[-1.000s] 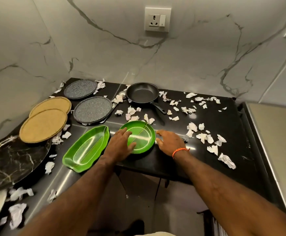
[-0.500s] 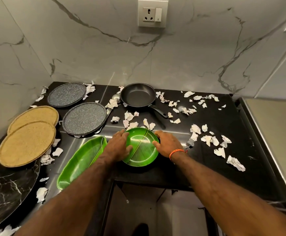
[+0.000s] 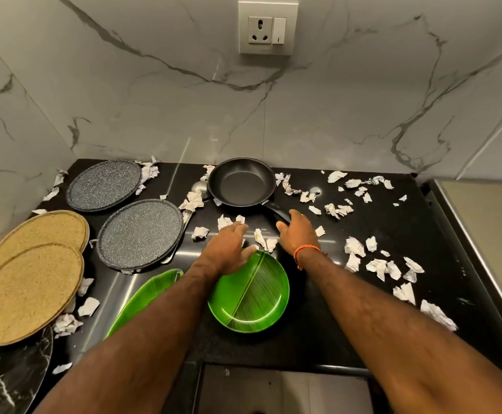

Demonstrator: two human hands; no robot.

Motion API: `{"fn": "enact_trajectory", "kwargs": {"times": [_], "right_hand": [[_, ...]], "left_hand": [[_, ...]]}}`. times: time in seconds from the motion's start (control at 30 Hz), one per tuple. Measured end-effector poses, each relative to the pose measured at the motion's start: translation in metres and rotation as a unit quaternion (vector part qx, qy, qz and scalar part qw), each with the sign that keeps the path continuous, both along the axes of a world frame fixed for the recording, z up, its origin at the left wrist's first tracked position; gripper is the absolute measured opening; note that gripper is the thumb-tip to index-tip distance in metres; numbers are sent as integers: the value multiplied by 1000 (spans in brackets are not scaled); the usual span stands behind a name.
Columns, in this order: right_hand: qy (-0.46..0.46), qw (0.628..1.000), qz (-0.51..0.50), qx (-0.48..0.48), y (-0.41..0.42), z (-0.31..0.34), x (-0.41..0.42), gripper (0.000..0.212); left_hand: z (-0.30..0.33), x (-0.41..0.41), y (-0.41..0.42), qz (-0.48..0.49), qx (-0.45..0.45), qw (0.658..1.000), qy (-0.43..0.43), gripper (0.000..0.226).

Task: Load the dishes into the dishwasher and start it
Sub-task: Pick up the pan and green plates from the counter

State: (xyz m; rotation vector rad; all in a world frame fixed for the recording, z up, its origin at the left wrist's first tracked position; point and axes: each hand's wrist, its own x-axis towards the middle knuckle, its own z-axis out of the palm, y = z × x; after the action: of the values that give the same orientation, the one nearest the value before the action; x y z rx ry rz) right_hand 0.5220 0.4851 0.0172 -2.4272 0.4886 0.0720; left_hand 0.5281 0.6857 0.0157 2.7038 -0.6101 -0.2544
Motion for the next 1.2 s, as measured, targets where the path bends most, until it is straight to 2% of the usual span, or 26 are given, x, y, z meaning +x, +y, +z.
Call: {"fn": "enact_trajectory", "kwargs": {"times": [0.1, 0.23, 0.3, 0.37, 0.43, 0.5, 0.57, 0.6, 0.63, 0.7, 0.77, 0.87, 0.97, 1.03, 1.13, 1.2], "right_hand": [[34, 997, -10, 63, -2, -8, 15, 38], [33, 993, -17, 109, -1, -9, 6, 33], [14, 991, -27, 132, -4, -8, -9, 30], [-23, 986, -30, 162, -11, -5, -30, 23], [-54, 975, -37, 215, -24, 0, -54, 14], [-62, 962, -36, 263, -38, 9, -79, 15], [-57, 957, -33, 281, -57, 17, -105, 12], [-56, 957, -32, 283, -67, 21, -118, 12], [-53, 957, -33, 282, -77, 23, -130, 16], [-57, 958, -49, 276, -98, 25, -160, 17], [-68, 964, -68, 247, -119, 27, -193, 11], [-98, 962, -146, 209, -148, 32, -239, 23], [-142, 924, -248, 256, -182, 37, -285, 39], [-149, 906, -290, 269, -207, 43, -323, 45], [-134, 877, -323, 329, -237, 48, -390, 30], [-140, 841, -353, 385, -251, 46, -442, 22]], "left_hand": [[-4, 11, 1, 3, -18, 1000, 6, 68], [-5, 16, 4, 25, -47, 999, 8, 68], [-2, 15, -1, 69, -97, 993, 0, 69], [9, 14, -13, 156, -182, 971, 21, 74], [21, 15, -28, 226, -286, 928, 83, 84], [34, 18, -46, 246, -434, 854, 147, 84], [50, 11, -73, 260, -556, 760, 214, 65], [58, 6, -87, 271, -594, 721, 232, 51], [63, 3, -99, 277, -616, 698, 237, 38], [68, -13, -128, 265, -616, 694, 263, 24], [68, -34, -156, 238, -596, 711, 288, 29], [72, -69, -197, 161, -561, 752, 306, 25], [76, -111, -243, 64, -522, 779, 342, 25], [77, -147, -274, 17, -499, 783, 370, 18], [73, -203, -316, -18, -457, 780, 427, 11], [66, -241, -345, -47, -418, 777, 468, 17]]}}
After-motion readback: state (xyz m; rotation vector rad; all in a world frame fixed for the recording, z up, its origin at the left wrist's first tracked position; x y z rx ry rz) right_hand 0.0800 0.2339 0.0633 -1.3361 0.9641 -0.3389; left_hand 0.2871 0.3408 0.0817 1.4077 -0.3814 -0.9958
